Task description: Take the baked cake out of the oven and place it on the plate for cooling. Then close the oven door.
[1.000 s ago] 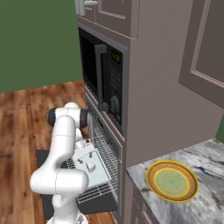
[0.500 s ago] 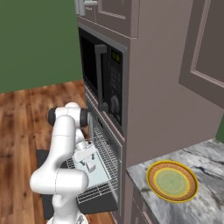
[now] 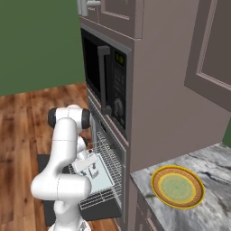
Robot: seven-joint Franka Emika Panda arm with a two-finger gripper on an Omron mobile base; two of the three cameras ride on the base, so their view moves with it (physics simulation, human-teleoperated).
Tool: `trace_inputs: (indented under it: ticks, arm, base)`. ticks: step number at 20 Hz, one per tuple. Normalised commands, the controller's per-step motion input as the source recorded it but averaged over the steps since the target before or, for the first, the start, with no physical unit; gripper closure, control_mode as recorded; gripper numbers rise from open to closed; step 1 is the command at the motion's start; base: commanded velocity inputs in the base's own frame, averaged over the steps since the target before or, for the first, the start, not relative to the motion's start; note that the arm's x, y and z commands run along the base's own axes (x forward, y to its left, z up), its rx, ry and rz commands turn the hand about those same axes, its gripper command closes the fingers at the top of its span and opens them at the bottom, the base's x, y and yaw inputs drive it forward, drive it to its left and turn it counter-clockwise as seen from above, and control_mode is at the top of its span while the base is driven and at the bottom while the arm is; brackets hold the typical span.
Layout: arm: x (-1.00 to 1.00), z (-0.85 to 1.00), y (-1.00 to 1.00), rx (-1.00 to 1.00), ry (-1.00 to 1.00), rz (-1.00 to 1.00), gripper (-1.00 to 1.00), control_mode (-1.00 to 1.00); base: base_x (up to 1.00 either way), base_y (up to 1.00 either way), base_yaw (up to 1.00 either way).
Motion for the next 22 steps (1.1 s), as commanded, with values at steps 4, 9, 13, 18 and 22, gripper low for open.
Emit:
trace_inputs:
  ticks: [4,9,13,18,22]
  arm:
    - [0.00,0.00,-0.07,0.02,-0.02,0.04,-1.00,-1.00]
    - [0.00,0.01,-0.02,0.04,-0.06,0.06,-1.00,-1.00]
    - [0.00,0.09,0.00,0.05,-0.08,0.07,-1.00,-1.00]
    - [0.00,0.01,0.00,0.04,-0.06,0.06,-1.00,-1.00]
    - [0.02,0.00,-0.01,0.02,0.00,0.05,-1.00,-1.00]
  base:
    - [0.00,0.00,0.00]
    - [0.00,0.00,0.00]
    - [0.00,0.00,0.00]
    - [0.00,0.00,0.00]
    - [0.00,0.00,0.00]
